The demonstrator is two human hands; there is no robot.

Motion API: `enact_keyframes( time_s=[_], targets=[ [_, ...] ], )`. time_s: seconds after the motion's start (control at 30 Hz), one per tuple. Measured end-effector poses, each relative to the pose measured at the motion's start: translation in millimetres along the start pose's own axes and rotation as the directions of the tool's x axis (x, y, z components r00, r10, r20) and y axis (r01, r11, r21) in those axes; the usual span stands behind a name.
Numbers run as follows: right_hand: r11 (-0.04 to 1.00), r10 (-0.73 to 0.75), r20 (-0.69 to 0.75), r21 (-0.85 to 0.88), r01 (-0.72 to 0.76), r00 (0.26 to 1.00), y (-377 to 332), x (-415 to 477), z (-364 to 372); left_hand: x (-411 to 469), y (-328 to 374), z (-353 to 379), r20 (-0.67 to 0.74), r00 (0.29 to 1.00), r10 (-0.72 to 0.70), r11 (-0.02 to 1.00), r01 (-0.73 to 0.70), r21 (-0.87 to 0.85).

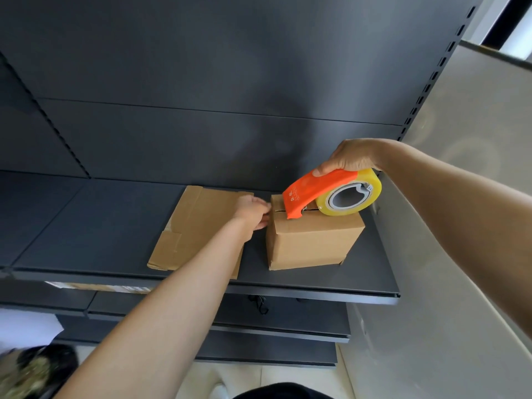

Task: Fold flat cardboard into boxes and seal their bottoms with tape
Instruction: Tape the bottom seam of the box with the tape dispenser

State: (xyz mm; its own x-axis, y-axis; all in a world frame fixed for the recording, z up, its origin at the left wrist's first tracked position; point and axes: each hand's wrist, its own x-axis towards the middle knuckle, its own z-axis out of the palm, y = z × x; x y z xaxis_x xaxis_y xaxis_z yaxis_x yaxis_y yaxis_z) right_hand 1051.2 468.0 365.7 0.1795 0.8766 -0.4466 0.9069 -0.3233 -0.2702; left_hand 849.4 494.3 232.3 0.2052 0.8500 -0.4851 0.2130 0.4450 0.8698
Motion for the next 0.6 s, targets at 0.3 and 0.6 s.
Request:
enact_keyframes(
  time_s=[0.3, 0.6],
  targets=[
    [1.0, -0.012, 0.001, 0.011, 0.012, 1.0, 5, 0, -1, 5, -5, 22, 0.073, 0.976, 0.203, 0.972, -0.21, 0.106],
    [1.0, -0.025, 0.041, 0.007, 0.025, 0.999, 7, -8, -4, -5, -12, 43, -0.014, 0.966, 0.257, 0.965, -0.257, -0.046]
  ],
)
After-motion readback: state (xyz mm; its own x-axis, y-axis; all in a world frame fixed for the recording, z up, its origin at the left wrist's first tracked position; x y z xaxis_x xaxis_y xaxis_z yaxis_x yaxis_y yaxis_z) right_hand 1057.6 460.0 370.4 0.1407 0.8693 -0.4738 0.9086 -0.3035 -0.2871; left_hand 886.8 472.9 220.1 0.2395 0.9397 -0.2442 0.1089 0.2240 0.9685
